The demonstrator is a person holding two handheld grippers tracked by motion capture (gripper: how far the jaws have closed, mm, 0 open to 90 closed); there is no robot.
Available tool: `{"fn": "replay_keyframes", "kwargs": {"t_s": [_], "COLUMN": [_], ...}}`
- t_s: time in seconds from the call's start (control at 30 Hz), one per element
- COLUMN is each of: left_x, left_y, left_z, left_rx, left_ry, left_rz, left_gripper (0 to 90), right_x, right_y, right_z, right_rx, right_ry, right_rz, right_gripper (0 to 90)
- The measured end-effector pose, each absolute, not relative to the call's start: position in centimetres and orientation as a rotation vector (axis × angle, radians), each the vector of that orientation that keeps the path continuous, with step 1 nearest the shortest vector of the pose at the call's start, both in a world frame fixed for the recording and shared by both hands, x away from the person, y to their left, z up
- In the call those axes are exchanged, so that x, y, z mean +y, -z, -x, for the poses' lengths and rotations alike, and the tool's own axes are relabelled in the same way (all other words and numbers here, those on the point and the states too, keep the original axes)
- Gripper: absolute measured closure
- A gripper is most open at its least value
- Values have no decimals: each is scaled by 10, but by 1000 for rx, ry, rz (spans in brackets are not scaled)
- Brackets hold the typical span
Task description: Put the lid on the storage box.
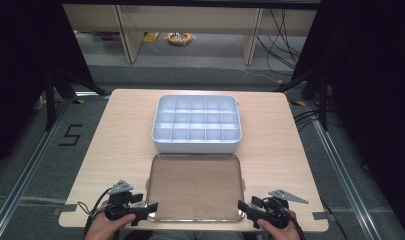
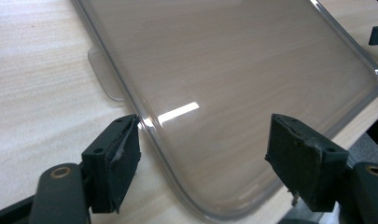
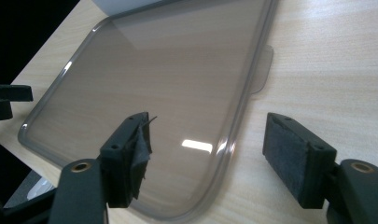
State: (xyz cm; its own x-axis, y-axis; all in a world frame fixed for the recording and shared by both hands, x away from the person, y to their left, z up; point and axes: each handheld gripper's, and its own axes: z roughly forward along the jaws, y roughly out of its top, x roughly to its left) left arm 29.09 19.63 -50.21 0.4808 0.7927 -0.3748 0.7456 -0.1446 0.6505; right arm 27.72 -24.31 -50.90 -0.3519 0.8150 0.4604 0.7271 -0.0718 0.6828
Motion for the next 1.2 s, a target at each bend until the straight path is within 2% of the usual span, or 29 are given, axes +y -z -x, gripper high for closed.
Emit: {"fn": "replay_keyframes", "kwargs": {"t_s": [0.07,0.17,0.4,0.63,0.9,1.0,1.03,1.2], "left_x": [196,200,201,200,198,200,200,199], "left_y": [502,503,506,511,513,513,513,512], "left_z": [-294,-302,-307,-313,-316,-315,-314,-311], "left_rx": [1301,1235,1262,1281,1320,1304,1302,1308], "left_ry": [-86,-113,-105,-86,-66,-61,-63,-39], "left_rz": [-1901,-1937,-1932,-1935,-1889,-1906,-1910,-1916], "left_gripper": [280,310,373,397,430,441,441,443], "right_x": [-242,-239,-233,-230,-233,-238,-237,-240], "right_y": [511,511,513,518,520,523,520,522], "right_z": [-281,-285,-293,-299,-299,-298,-294,-292], "right_rx": [2078,2088,2099,2104,2003,1965,1912,1877], "right_ry": [-1417,-1400,-1393,-1377,-1460,-1529,-1561,-1599], "right_rz": [-1733,-1728,-1778,-1761,-1902,-1972,-2105,-2154], "right_gripper": [358,365,380,382,394,443,459,517]}}
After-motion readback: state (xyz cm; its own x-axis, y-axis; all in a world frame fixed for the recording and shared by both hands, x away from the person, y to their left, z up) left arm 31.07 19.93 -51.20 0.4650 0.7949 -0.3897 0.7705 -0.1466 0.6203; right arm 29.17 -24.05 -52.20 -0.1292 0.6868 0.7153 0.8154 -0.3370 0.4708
